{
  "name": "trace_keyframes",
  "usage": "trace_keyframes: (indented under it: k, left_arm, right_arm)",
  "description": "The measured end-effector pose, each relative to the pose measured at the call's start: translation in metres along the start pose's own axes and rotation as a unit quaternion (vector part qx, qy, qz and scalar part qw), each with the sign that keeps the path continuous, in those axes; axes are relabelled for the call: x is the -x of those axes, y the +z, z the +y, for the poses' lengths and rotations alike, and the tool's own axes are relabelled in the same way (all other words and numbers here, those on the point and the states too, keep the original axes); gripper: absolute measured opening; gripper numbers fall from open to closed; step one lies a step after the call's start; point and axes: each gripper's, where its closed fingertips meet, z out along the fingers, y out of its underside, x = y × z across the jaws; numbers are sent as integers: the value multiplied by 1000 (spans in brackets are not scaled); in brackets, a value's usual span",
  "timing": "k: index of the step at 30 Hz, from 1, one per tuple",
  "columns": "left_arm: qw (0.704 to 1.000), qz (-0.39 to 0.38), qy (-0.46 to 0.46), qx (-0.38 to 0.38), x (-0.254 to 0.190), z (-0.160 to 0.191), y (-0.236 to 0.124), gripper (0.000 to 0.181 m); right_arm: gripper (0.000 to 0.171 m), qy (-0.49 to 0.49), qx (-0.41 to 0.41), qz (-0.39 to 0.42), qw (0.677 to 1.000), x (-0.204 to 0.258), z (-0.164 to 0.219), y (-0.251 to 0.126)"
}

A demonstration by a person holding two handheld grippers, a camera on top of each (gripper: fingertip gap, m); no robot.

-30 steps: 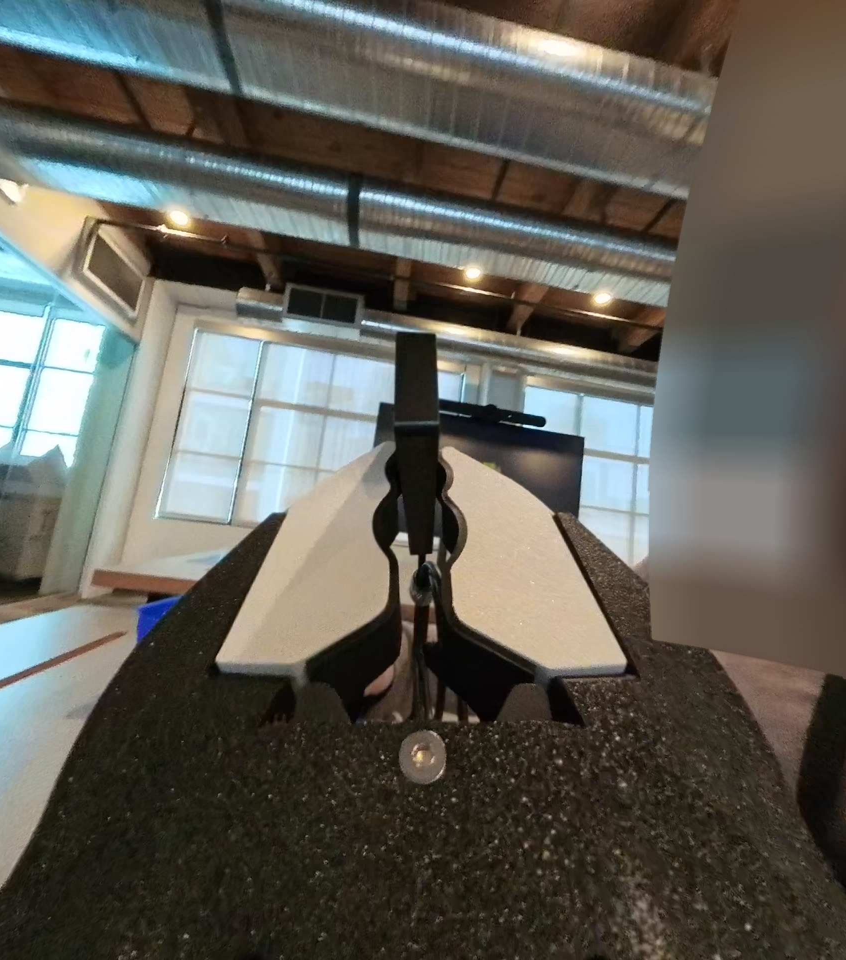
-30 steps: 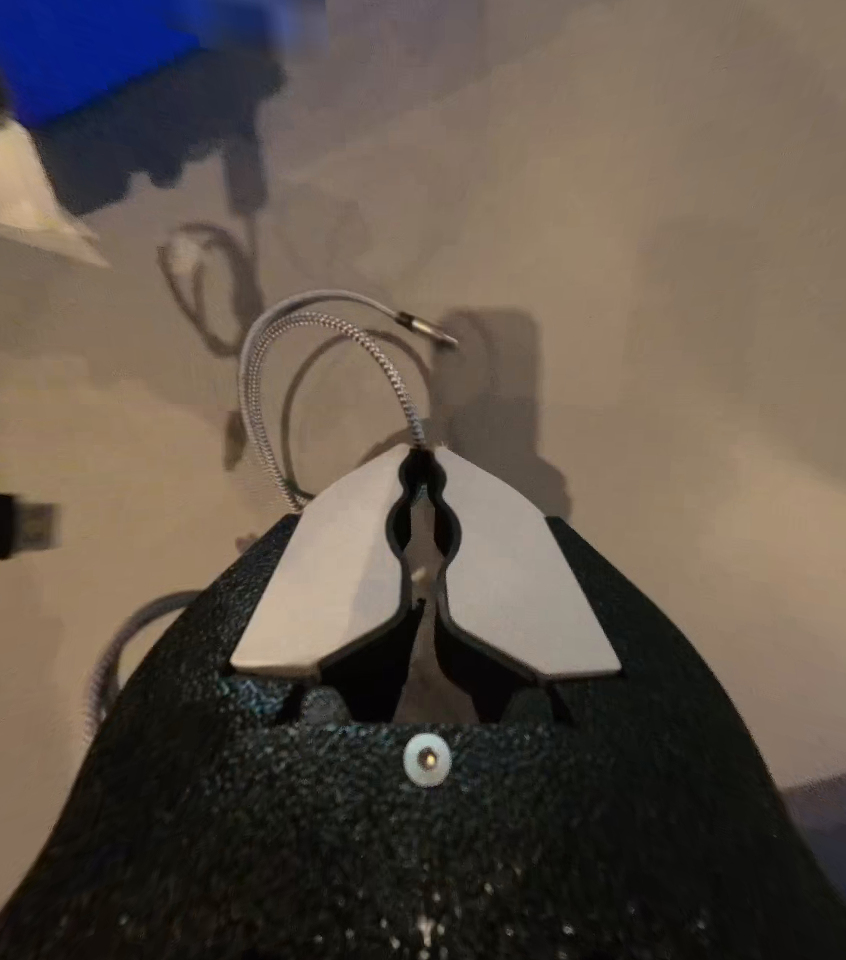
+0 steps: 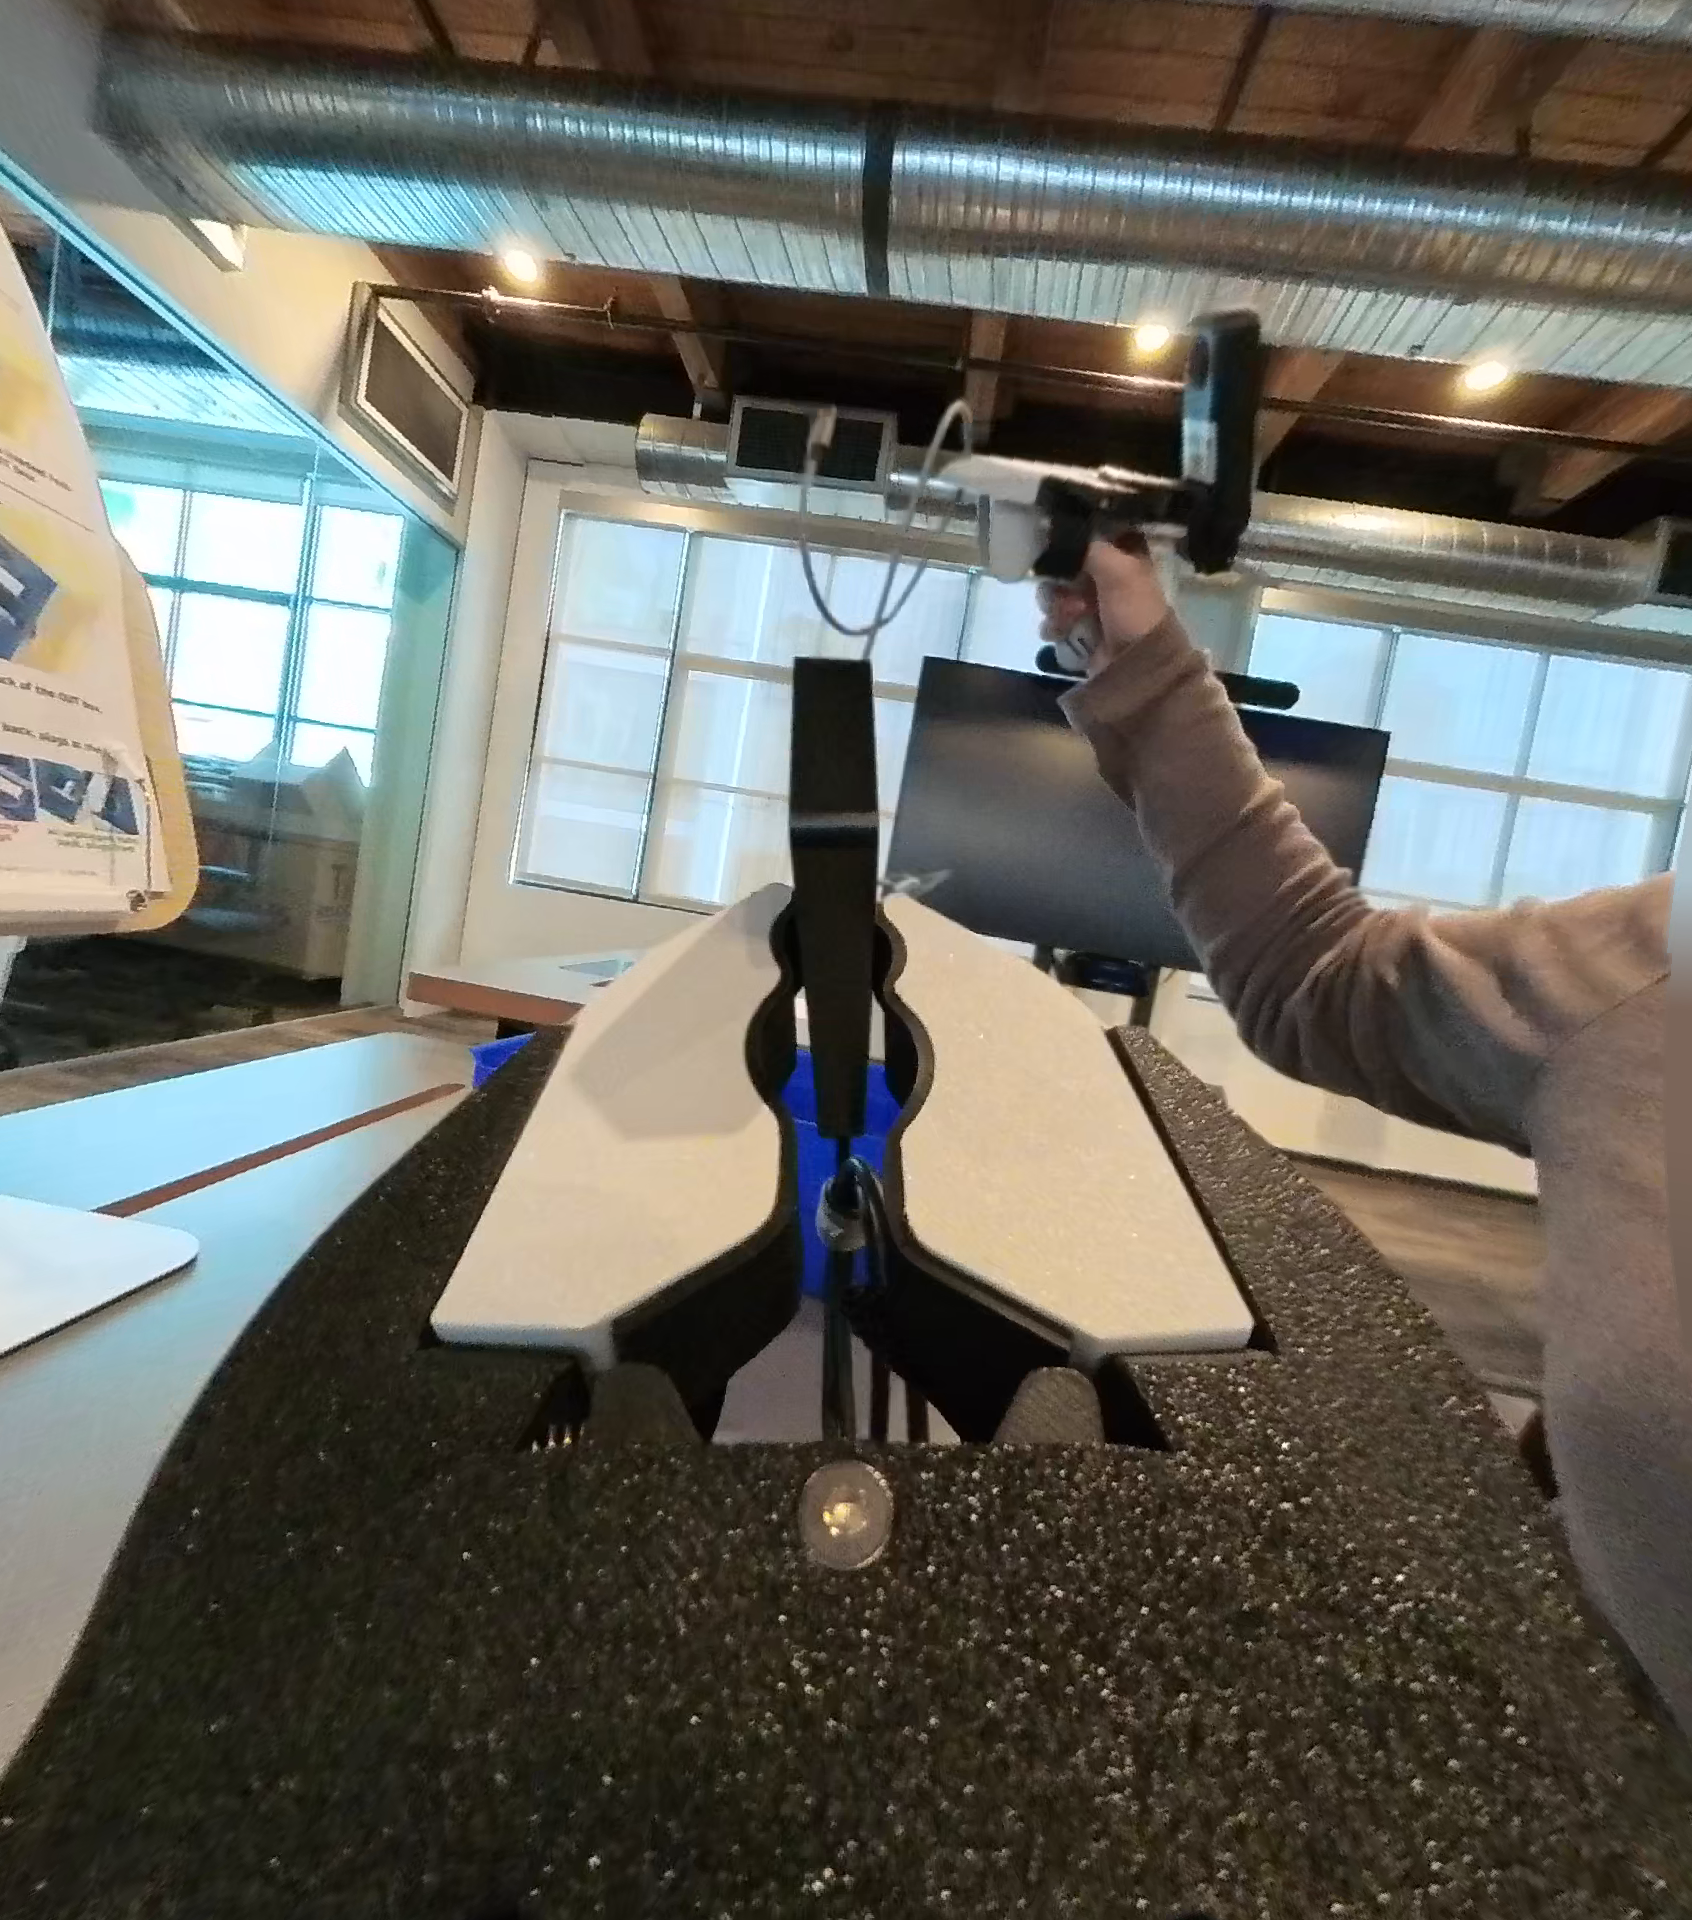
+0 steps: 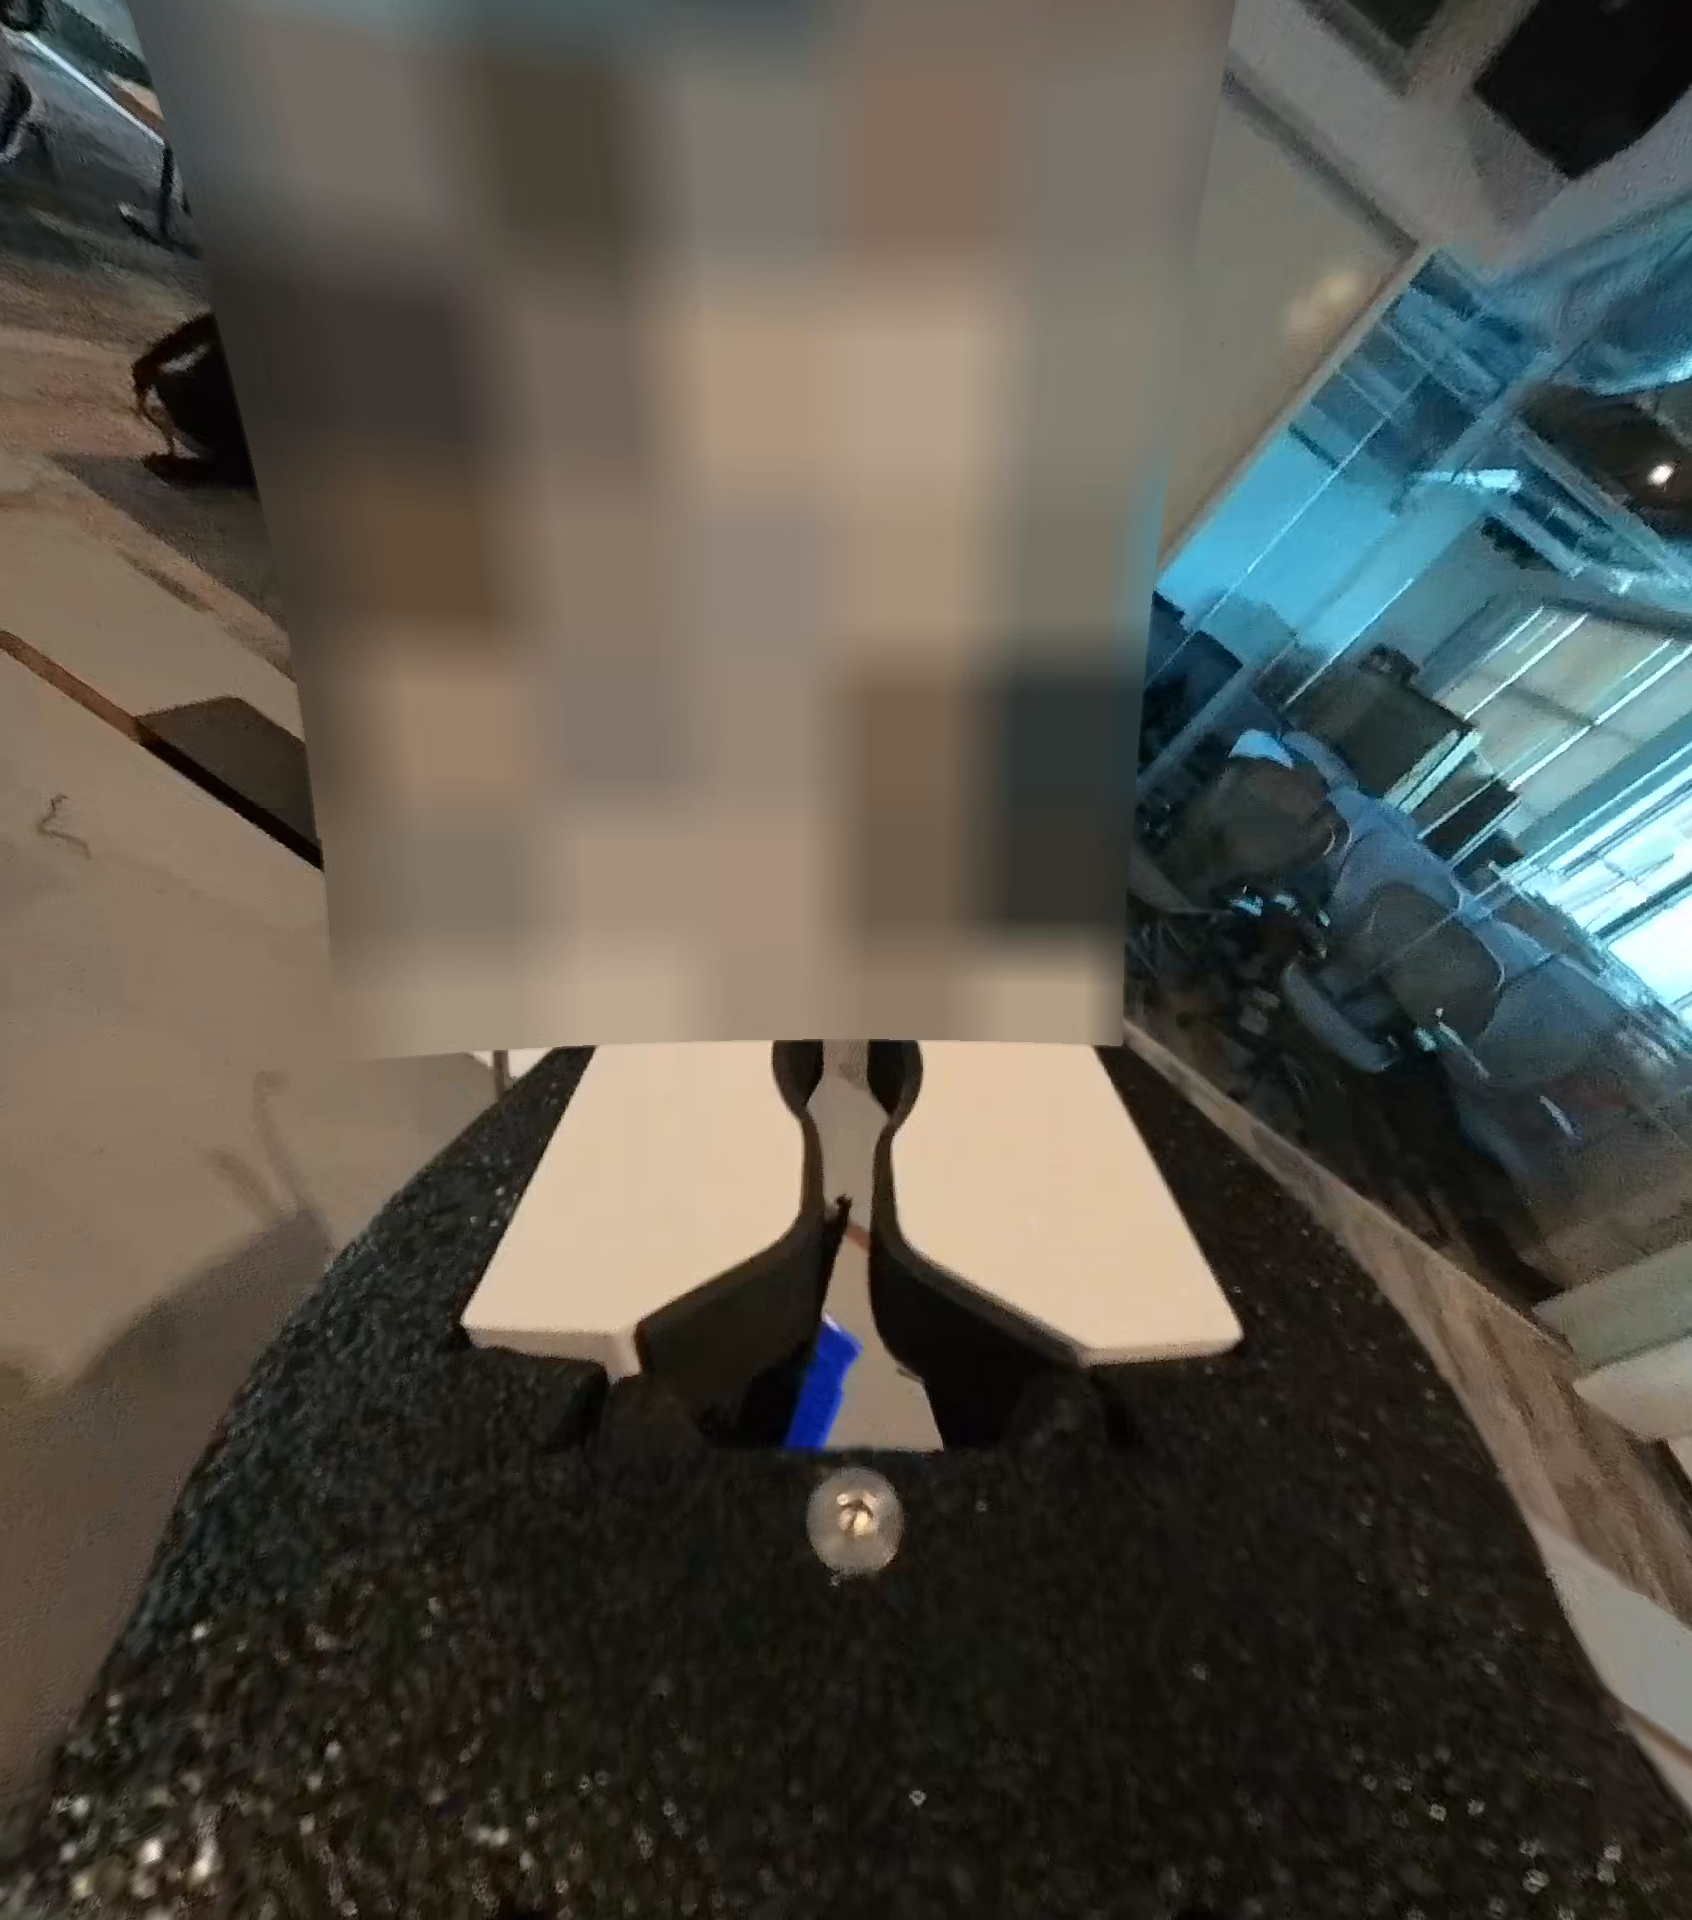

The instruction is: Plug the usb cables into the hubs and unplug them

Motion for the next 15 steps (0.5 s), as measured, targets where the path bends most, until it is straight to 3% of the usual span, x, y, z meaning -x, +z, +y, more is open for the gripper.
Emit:
trace_keyframes:
  k: [10,15]
  left_arm:
    - [1000,2,-10,7,3,7,2,11]
    - [1000,0,-17,14,6,13,3,12]
  right_arm:
    - [2,31,76,-50,995,32,130,-4]
    - [2,-19,122,-87,988,61,203,-3]
